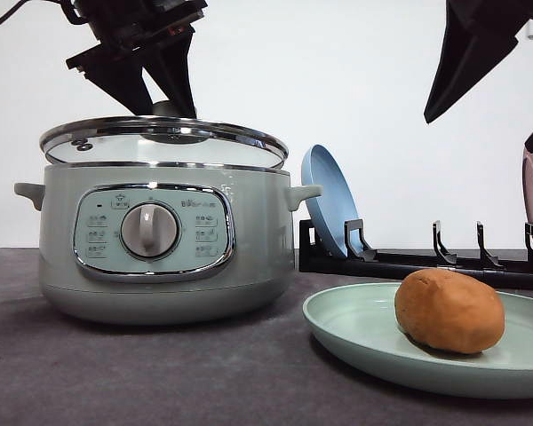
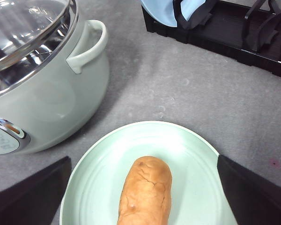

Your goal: Transfer potato from steamer to green plate

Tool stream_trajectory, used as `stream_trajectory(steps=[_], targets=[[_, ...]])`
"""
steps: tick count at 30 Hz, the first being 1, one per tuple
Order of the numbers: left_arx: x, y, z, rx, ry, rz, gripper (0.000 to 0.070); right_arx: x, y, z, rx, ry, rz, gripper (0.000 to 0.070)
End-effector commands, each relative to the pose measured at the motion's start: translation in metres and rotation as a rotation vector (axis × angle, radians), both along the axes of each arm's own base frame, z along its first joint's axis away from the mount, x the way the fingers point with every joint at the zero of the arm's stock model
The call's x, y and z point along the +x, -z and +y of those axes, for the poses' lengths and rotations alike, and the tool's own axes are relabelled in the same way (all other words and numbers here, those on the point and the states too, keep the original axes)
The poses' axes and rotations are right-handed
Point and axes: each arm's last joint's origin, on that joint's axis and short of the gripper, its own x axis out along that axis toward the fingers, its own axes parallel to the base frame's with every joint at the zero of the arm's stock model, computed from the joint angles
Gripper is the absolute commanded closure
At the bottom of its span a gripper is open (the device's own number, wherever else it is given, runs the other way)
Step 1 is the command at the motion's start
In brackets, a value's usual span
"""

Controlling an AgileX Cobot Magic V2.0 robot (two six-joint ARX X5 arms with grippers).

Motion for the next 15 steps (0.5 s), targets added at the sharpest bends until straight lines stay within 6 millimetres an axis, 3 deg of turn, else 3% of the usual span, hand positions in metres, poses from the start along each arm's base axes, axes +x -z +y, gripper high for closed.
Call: stream_trajectory(steps=[1, 15], targets=[[0.004, -0.009, -0.004, -0.025, 0.014, -0.05, 0.07, 0.001, -0.004, 0.001, 0.008, 0.001, -0.011, 0.0069], [0.013, 0.009, -0.008, 0.006, 0.014, 0.009, 0.07, 0.001, -0.004, 0.001, 0.008, 0.0, -0.011, 0.0069]])
